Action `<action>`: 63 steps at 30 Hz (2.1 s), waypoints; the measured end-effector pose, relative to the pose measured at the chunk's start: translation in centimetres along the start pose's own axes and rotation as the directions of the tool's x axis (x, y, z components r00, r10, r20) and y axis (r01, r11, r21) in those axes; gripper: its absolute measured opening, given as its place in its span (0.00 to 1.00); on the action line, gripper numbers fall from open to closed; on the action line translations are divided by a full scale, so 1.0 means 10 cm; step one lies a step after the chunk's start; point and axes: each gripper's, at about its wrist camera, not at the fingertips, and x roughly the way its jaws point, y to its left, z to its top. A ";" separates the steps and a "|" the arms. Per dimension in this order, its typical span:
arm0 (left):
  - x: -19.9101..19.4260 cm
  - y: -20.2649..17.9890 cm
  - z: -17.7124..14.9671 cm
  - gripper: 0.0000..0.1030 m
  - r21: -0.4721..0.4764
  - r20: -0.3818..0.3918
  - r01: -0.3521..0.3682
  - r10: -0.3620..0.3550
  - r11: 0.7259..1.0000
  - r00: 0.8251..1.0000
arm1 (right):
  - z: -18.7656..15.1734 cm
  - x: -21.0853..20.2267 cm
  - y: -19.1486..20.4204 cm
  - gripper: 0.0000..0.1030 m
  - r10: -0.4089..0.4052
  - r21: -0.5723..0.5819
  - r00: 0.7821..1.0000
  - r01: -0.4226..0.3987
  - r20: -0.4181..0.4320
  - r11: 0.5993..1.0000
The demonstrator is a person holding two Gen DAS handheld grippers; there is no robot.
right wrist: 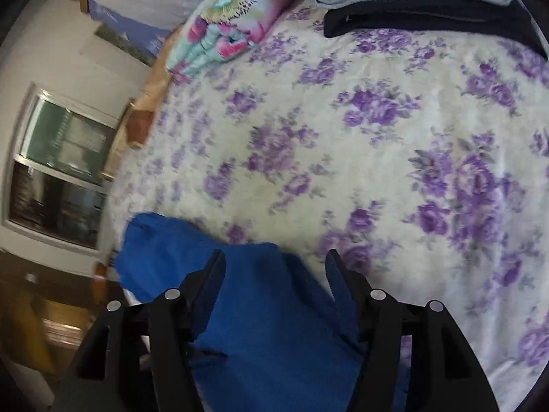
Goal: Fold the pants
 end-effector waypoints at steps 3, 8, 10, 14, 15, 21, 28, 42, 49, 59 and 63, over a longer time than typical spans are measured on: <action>0.00 0.00 0.00 0.95 0.000 0.001 -0.001 0.001 1.000 1.000 | 0.00 0.11 0.04 0.33 0.014 -0.019 1.000 -0.014 -0.023 1.000; 0.00 0.00 -0.01 0.95 0.000 0.001 0.001 -0.001 1.000 1.000 | -0.05 0.15 0.16 0.10 -0.003 -0.085 1.000 0.005 0.029 0.996; 0.00 0.00 0.00 0.95 0.001 0.002 0.001 -0.001 1.000 1.000 | -0.04 0.09 0.13 0.09 0.004 -0.072 0.998 0.001 0.065 0.997; 0.00 0.00 -0.01 0.95 0.000 0.002 0.000 0.000 1.000 1.000 | -0.03 0.26 0.04 0.09 -0.030 -0.061 0.998 0.034 0.054 0.998; 0.00 0.00 -0.01 0.95 0.001 0.000 -0.001 0.001 1.000 1.000 | -0.04 0.30 0.00 0.08 -0.021 -0.051 0.998 0.024 0.060 0.998; -0.21 0.09 0.04 0.95 -0.067 0.041 0.025 -0.023 0.997 0.999 | -0.11 -0.20 0.16 0.15 0.022 -0.048 0.979 -0.013 0.204 0.999; -0.54 0.75 0.21 0.95 -0.282 0.067 -0.180 0.206 0.943 0.976 | -0.21 0.20 0.30 0.15 -0.313 -0.118 0.929 0.339 0.197 0.933; -0.18 0.18 0.08 0.95 -0.033 0.001 -0.268 0.268 0.963 0.963 | -1.02 -0.20 0.23 0.70 -0.355 -0.061 0.889 0.387 0.291 0.920; -0.27 0.12 -0.01 0.95 -0.059 0.026 -0.270 0.272 0.961 0.962 | -1.74 -1.01 0.28 0.77 -0.206 0.016 0.809 0.237 0.551 0.971; -0.39 0.02 -0.04 0.95 -0.161 0.106 -0.162 0.180 0.974 0.978 | -3.72 -2.05 -1.03 0.85 -0.433 0.595 0.621 -0.068 0.653 0.801; -0.24 0.05 -0.13 0.95 -0.131 0.069 -0.218 0.229 0.967 0.971 | -3.83 -1.97 -1.39 0.85 -0.368 0.604 0.590 -0.266 0.719 0.752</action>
